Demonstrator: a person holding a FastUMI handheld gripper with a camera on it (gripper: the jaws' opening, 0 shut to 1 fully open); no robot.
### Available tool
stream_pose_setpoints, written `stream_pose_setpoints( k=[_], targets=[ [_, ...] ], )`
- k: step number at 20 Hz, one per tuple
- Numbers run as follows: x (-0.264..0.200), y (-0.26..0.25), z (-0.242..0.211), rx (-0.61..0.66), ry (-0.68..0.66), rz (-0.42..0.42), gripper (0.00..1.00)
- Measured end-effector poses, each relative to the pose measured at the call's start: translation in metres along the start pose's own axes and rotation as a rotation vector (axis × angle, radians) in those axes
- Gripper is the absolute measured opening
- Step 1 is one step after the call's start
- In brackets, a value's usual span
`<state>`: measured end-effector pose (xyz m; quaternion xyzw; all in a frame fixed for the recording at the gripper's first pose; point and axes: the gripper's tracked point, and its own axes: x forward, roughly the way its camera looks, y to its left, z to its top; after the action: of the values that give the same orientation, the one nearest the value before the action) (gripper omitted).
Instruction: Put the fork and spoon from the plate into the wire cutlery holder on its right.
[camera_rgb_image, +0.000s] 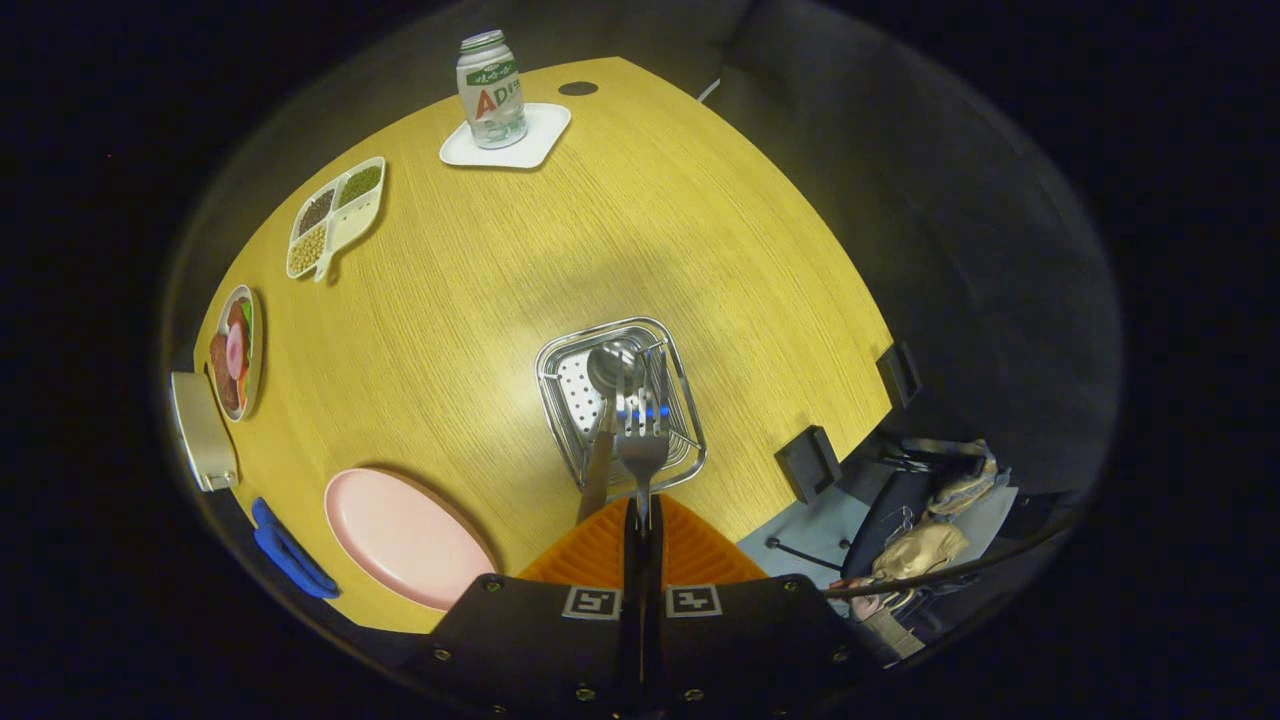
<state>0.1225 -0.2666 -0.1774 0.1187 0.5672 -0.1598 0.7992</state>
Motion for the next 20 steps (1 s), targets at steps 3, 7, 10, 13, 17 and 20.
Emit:
stream_pose_setpoints(
  k=[3,7,10,13,17,20],
  targets=[
    [0.007,-0.002,-0.001,-0.036,0.082,0.013,0.02],
    [0.011,-0.001,0.001,-0.095,0.194,0.051,0.02],
    [0.012,-0.001,0.008,-0.063,0.206,0.077,0.02],
    [0.013,0.003,0.010,-0.041,0.202,0.101,0.04],
    [0.011,0.004,0.012,-0.025,0.194,0.103,0.10],
    [0.006,0.000,0.019,-0.016,0.163,0.094,0.21]
  ],
)
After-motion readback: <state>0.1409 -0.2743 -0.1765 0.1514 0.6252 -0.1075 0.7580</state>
